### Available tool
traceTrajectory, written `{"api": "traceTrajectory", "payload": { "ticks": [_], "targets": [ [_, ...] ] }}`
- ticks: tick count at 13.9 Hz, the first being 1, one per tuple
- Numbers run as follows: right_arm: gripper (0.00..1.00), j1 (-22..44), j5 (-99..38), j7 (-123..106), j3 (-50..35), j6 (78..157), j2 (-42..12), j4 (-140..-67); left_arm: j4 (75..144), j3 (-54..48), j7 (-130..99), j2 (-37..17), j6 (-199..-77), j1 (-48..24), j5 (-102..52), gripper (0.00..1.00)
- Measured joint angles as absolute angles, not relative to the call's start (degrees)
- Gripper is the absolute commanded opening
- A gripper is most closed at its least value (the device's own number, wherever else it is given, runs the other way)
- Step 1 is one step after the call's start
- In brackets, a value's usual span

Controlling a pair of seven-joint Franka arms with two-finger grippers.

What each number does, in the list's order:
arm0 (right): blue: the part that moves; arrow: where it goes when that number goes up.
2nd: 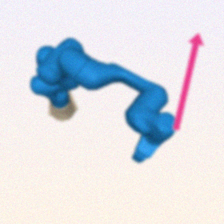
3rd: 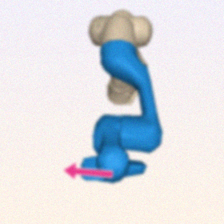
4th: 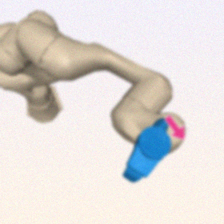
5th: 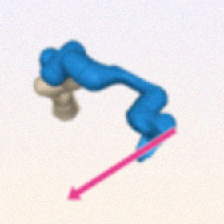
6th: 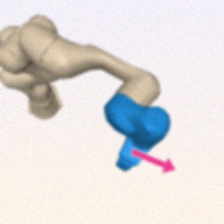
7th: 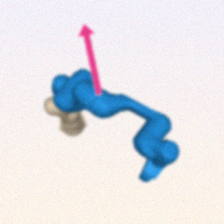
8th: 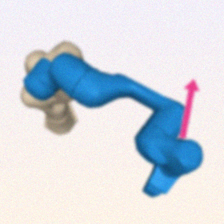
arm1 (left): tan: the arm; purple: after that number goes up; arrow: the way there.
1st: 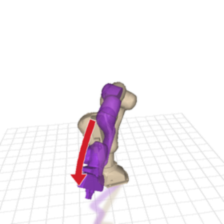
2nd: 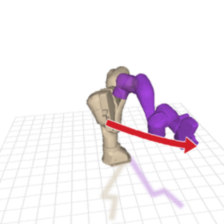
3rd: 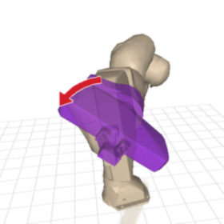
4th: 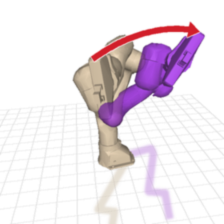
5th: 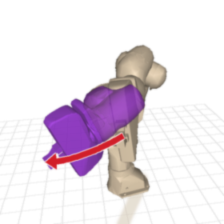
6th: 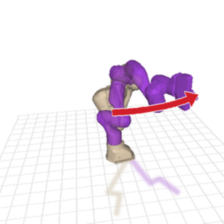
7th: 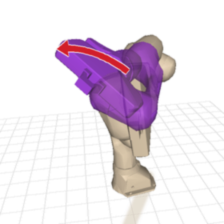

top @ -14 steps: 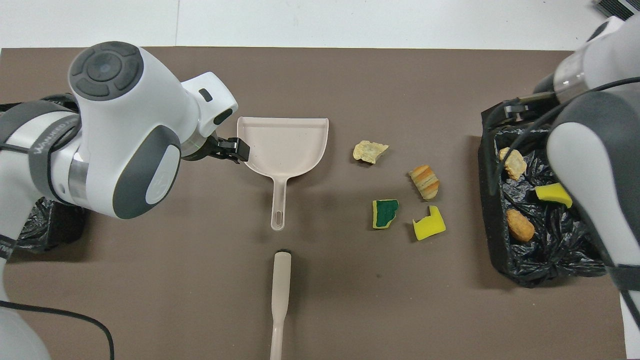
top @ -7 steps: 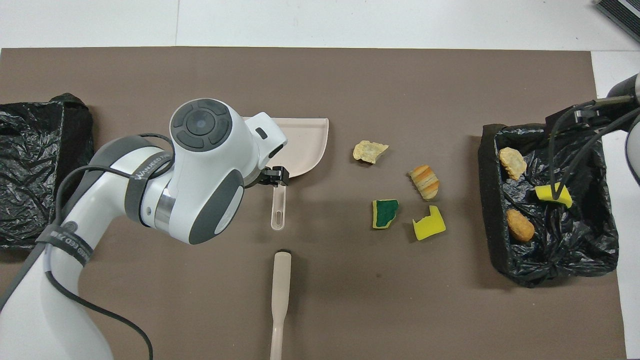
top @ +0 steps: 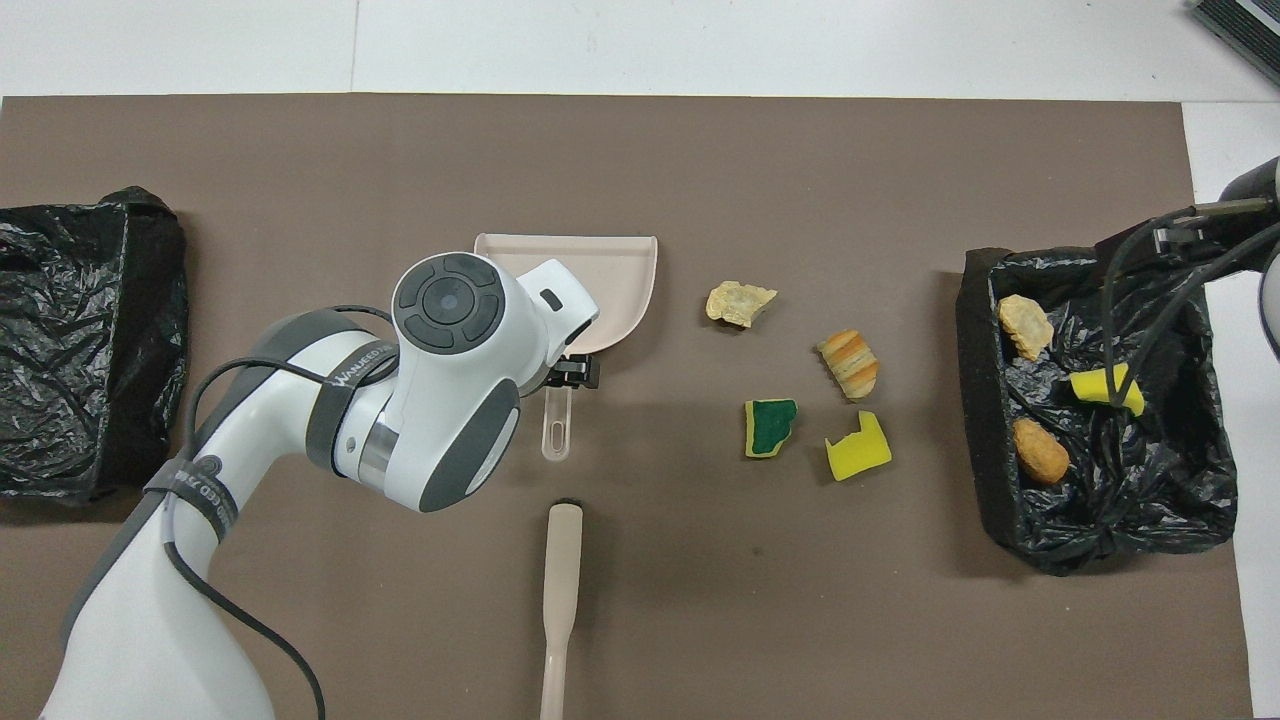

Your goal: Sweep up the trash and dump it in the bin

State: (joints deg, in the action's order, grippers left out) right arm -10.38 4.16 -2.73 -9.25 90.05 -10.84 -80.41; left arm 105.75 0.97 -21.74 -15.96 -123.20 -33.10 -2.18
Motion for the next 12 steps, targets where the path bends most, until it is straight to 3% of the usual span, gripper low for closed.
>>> {"api": "traceTrajectory", "payload": {
  "ticks": [3,4,5,8,9,12],
  "targets": [
    [1.0,-10.44,4.16,-2.7,-9.25,90.0,-9.15,-83.38,105.96,0.97,-24.52,-17.55,-125.59,-34.21,-2.18,1.0],
    [1.0,-10.35,4.16,-2.7,-9.14,90.0,-8.59,-84.06,106.02,0.95,-24.86,-17.7,-125.62,-34.38,-2.18,0.91],
    [1.0,-9.83,4.15,-2.7,-8.56,90.0,-8.13,-84.5,106.1,0.94,-25.05,-17.78,-125.62,-34.43,-2.18,0.61],
    [1.0,-5.5,4.07,-2.7,-4.1,89.98,-7.18,-84.79,106.25,1.04,-25.8,-17.87,-125.63,-34.43,-2.18,0.15],
    [1.0,-4.42,4.06,-2.7,-2.96,89.53,-6.64,-84.79,106.25,1.18,-25.92,-17.87,-125.65,-34.42,-2.18,0.08],
    [1.0,-3.83,3.2,-2.7,-1.35,86.28,-4.84,-84.8,106.23,1.48,-25.87,-17.85,-125.64,-34.37,-2.18,0.06]
  ]
}}
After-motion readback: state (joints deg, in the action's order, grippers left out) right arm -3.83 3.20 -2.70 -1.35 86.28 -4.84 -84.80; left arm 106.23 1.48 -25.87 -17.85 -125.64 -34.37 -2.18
